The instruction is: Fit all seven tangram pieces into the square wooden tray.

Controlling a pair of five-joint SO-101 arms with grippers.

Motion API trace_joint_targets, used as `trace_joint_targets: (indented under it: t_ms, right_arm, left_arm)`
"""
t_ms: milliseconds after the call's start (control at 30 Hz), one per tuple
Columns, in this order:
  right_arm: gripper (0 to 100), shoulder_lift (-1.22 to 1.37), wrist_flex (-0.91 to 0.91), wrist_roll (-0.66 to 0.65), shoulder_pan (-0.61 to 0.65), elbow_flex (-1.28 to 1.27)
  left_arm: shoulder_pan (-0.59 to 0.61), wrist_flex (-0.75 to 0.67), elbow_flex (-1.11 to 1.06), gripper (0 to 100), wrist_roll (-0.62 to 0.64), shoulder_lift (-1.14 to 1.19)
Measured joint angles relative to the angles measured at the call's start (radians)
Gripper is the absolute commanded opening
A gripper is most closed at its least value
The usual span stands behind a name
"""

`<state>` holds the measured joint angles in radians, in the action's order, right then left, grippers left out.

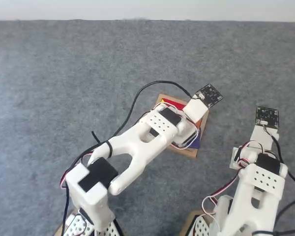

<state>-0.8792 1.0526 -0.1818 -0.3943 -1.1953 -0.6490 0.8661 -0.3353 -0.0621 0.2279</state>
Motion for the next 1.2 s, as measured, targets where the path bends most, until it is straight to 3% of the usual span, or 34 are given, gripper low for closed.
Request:
trace_joint_targets:
  t_ms: [367, 833, 1200]
  right_arm:
    - [9.5, 0.0, -0.003, 0.012, 0.0, 0.0]
    - [9.5, 0.0, -0.003, 0.012, 0.017, 0.0]
    - [9.5, 0.0, -0.003, 0.012, 0.023, 0.0]
  left_arm:
    - [-0.037, -0.109, -0.094, 15, 0.017, -0.028]
    - [0.038, -0.043, -0.051, 12, -0.009, 0.017]
    - [-0.009, -0.04, -0.049, 12, -0.003, -0.057]
